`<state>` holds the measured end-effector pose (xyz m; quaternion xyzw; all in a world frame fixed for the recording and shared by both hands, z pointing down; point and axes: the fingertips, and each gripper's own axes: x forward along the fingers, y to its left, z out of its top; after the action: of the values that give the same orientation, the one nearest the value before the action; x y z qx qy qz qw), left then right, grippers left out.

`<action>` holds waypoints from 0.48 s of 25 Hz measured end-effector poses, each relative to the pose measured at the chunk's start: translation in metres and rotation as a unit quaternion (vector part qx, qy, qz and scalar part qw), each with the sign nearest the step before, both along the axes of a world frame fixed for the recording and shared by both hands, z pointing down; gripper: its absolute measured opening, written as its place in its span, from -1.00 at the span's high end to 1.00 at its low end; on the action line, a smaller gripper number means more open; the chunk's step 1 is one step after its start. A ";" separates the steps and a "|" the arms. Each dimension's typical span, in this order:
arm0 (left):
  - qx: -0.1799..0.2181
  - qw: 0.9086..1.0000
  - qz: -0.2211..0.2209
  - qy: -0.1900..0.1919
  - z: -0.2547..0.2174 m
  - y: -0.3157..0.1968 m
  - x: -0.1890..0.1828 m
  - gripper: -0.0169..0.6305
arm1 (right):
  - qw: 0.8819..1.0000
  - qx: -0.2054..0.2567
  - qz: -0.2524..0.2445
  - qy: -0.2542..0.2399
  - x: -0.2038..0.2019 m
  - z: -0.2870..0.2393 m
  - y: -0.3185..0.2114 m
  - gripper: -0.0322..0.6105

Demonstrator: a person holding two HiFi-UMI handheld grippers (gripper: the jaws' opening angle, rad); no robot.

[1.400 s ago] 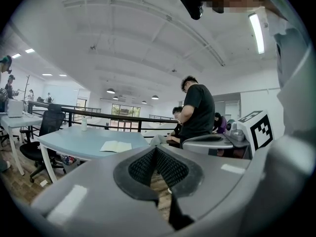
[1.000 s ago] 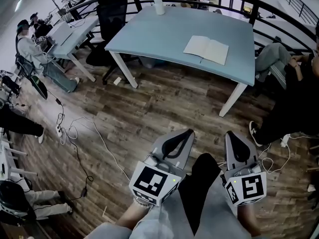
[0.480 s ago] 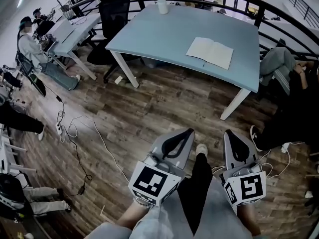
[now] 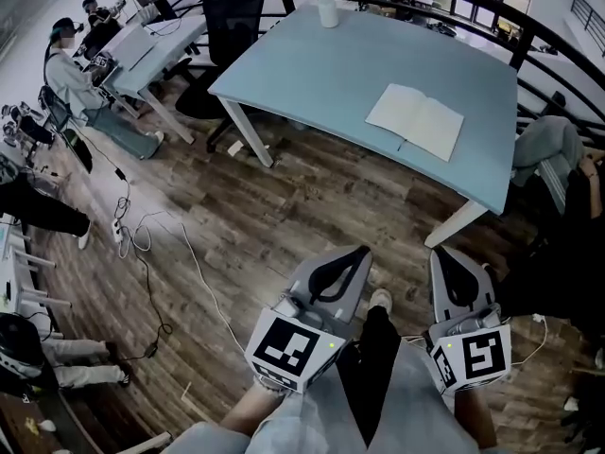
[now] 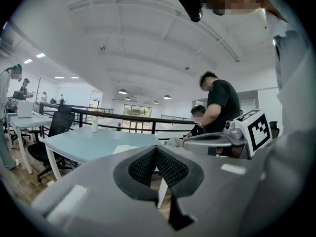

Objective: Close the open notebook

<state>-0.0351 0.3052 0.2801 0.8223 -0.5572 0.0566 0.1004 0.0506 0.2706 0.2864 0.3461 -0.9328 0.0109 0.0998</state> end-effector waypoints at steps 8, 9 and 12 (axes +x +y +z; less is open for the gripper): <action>-0.013 1.000 -0.027 -0.007 0.009 -0.084 -0.002 0.94 | 0.999 -0.008 -0.036 0.007 -0.006 0.006 -0.084 0.90; -0.017 0.999 -0.030 -0.006 0.009 -0.093 -0.001 0.94 | 0.999 -0.010 -0.042 0.007 -0.007 0.007 -0.092 0.90; -0.028 0.999 -0.039 -0.002 0.012 -0.114 0.002 0.94 | 0.999 -0.018 -0.051 0.005 -0.007 0.013 -0.115 0.90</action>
<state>-0.0327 0.1912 0.2917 0.7968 -0.5872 0.0697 0.1245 0.0437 0.1557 0.2995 0.2963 -0.9484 0.0206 0.1115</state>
